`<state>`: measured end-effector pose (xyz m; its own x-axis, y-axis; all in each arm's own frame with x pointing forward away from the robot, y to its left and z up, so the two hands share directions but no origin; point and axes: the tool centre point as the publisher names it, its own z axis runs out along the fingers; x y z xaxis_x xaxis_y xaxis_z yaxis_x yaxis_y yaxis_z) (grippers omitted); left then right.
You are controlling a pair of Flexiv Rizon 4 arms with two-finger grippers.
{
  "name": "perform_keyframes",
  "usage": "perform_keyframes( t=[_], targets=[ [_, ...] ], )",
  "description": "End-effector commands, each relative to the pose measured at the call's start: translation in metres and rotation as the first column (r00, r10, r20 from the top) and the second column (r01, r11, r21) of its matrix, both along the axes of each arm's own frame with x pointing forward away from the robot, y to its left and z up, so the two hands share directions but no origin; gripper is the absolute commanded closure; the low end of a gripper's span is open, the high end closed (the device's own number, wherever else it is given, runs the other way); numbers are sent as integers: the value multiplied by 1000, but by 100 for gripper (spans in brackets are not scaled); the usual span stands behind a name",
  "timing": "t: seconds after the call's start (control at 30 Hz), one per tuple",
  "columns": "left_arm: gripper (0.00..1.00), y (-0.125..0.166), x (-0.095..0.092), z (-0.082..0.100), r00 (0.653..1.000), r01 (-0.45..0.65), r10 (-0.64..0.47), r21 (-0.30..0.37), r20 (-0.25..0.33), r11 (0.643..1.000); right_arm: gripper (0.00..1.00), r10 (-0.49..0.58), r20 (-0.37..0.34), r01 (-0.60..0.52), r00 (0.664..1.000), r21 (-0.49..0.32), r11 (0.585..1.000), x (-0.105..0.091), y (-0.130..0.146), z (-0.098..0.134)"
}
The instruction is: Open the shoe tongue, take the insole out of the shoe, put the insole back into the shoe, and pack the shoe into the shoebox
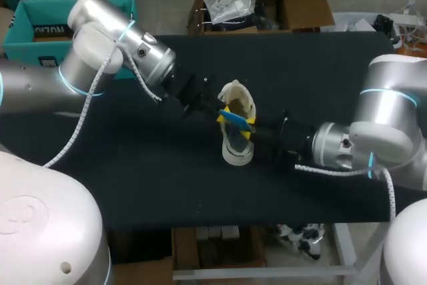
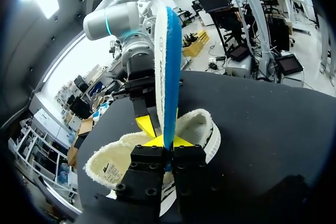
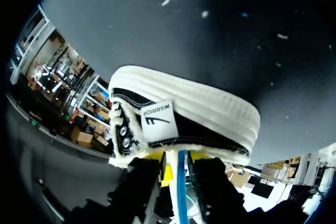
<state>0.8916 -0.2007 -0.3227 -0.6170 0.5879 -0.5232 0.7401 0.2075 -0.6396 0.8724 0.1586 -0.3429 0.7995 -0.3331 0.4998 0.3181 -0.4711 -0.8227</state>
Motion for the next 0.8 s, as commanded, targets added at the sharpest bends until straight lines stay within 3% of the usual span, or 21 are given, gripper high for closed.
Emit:
perform_keyframes(
  t=[0.03,0.23,0.3,0.6,0.8],
  targets=[
    [100,-2,-4,-1,1000,-4,4,-5,16,1000,51,-16,-3,16,1000,-46,999,-12,-3,20],
    [100,-2,-7,0,999,-6,6,-6,42,1000,74,-4,22,5,1000,-62,998,-18,0,30],
    [100,-3,-8,0,998,-10,11,-6,59,1000,100,5,30,-3,1000,-62,998,-19,2,30],
    [100,1,-9,-1,989,-32,27,30,142,999,100,35,92,-26,995,-95,995,-12,8,14],
    [100,1,3,-8,987,-45,40,31,154,998,100,25,129,-11,991,-111,994,0,9,0]
  ],
)
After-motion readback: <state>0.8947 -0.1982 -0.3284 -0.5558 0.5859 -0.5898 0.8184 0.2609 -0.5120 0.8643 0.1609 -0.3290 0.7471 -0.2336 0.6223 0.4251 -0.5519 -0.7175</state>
